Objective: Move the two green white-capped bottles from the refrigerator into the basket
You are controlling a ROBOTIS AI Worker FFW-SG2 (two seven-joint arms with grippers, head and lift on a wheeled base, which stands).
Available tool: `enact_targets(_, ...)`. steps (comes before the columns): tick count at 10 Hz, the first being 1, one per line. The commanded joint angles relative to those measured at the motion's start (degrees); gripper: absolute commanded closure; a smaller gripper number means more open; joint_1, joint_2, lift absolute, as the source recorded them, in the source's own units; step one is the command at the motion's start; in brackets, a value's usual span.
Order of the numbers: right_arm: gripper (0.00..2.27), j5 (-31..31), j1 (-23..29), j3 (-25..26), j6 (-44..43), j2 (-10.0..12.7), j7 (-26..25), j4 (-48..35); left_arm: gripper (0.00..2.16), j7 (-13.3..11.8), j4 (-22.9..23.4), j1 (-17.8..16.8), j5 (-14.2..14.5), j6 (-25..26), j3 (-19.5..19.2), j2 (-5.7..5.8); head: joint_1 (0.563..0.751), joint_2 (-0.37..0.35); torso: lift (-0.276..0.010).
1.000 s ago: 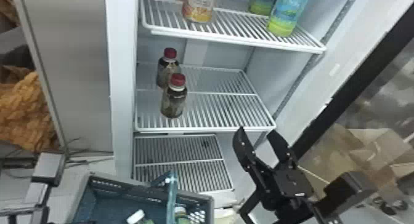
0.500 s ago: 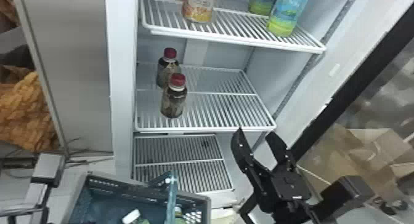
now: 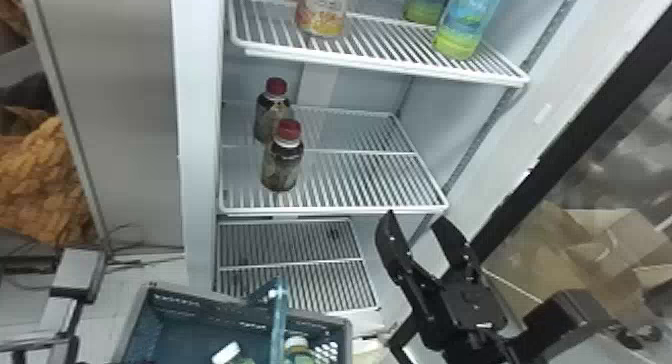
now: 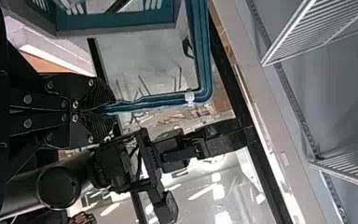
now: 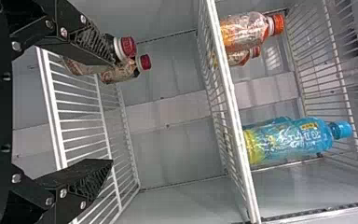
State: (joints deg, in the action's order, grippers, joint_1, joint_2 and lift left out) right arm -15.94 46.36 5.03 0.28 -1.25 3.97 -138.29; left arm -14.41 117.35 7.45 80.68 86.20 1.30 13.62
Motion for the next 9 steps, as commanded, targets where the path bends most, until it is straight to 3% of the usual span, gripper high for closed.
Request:
enact_targets(1, 0.33, -0.17, 0.32, 0.00, 0.00, 0.02, -0.01, -0.15, 1.16, 0.00, 0.00, -0.14, -0.01, 0.00, -0.05, 0.00, 0.695, -0.350, -0.263)
enact_targets(9, 0.33, -0.40, 0.47, 0.00, 0.00, 0.02, -0.01, -0.01, 1.16, 0.00, 0.00, -0.28, -0.01, 0.00, 0.18, 0.09, 0.695, -0.350, -0.263)
